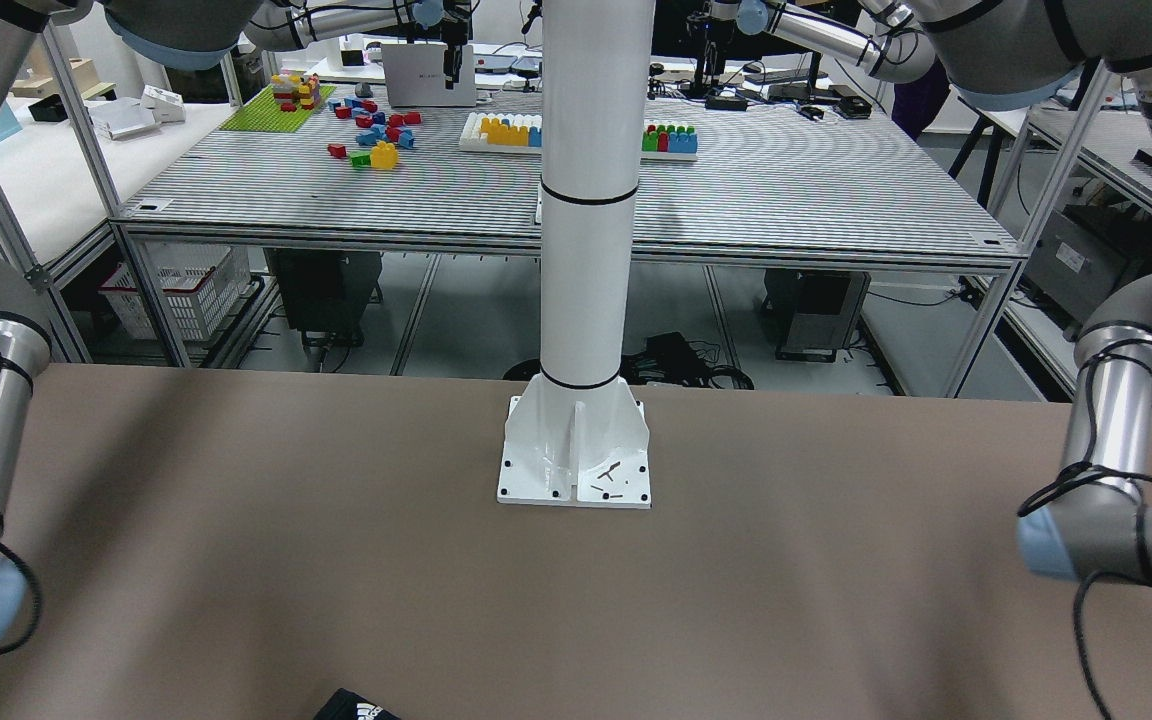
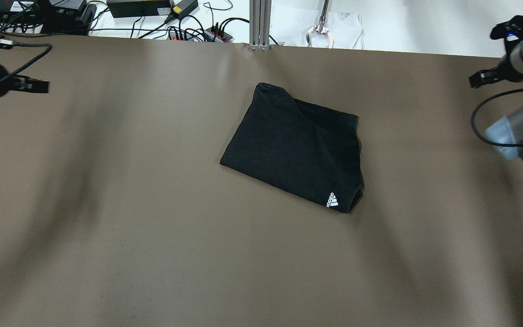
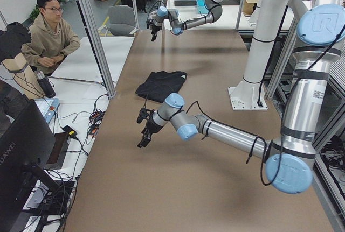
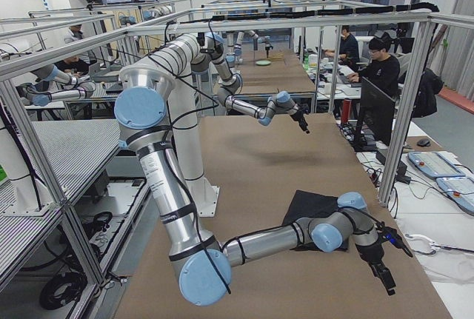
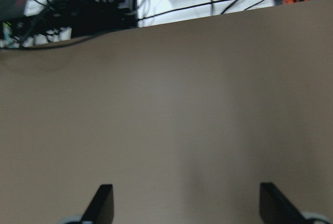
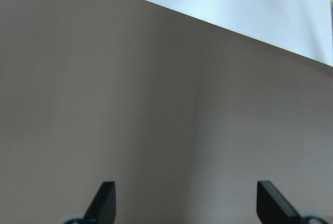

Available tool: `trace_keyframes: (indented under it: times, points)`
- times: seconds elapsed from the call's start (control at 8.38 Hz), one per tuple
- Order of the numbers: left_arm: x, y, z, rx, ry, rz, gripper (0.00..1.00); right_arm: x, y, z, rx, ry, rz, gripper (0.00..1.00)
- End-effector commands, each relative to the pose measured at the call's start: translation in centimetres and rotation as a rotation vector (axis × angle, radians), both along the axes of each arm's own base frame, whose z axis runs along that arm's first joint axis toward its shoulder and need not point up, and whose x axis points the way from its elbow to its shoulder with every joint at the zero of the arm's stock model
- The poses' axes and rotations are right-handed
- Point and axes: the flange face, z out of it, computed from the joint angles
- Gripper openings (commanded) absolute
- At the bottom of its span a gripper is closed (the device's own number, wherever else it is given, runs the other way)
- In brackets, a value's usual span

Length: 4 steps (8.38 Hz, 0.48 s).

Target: Fold clothes

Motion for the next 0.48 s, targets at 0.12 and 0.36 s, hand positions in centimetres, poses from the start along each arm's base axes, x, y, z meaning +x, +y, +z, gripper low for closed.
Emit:
trace_keyframes:
  times: [0.12, 0.36]
  points:
    - [-21.0, 9.3, 10.7, 0.051, -0.481, 0.167, 1.00, 16.2, 5.6, 9.9, 0.102, 0.184, -0.154, 0.95]
    - [-28.6, 12.0, 14.5, 0.032, -0.466, 0.228, 1.00, 22.3, 9.4, 13.4, 0.133, 0.238, -0.151, 0.95]
